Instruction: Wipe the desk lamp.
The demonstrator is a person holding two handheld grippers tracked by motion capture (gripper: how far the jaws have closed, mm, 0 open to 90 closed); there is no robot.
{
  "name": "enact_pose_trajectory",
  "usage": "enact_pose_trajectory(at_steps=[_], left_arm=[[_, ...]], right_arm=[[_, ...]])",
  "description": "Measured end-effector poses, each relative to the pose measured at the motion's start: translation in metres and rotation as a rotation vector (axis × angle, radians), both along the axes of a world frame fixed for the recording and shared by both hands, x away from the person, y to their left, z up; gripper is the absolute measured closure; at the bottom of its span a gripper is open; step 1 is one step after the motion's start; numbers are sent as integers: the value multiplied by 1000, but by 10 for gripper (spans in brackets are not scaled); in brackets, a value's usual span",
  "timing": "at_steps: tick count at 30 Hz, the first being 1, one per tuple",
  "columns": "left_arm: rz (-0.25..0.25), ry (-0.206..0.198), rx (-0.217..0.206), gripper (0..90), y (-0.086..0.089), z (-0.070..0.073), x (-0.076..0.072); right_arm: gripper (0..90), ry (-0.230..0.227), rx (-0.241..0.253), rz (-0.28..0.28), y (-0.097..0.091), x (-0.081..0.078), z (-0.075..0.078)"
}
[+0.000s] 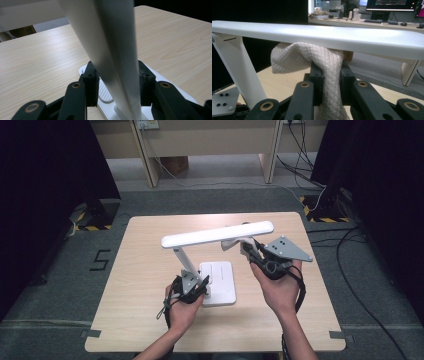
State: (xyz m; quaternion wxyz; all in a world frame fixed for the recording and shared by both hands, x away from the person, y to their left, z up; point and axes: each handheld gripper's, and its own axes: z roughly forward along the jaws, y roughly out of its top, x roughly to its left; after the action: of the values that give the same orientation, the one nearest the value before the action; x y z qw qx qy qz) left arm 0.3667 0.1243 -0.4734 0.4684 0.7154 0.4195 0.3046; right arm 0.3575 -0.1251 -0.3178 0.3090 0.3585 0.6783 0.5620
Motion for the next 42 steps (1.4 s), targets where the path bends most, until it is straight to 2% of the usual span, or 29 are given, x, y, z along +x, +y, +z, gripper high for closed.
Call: enact_pose_trajectory(at_steps=[15,30,42], left_arm=[[6,3,2,604,-1,0,0],[7,-3,7,603,-2,-1,0],[13,-1,10,603,-3,-2,-1]], right_arm=[[780,-8,-3,2,14,2,0],[780,9,-1,20,28,3,0],[780,-6,-18,14,39,4,-1]])
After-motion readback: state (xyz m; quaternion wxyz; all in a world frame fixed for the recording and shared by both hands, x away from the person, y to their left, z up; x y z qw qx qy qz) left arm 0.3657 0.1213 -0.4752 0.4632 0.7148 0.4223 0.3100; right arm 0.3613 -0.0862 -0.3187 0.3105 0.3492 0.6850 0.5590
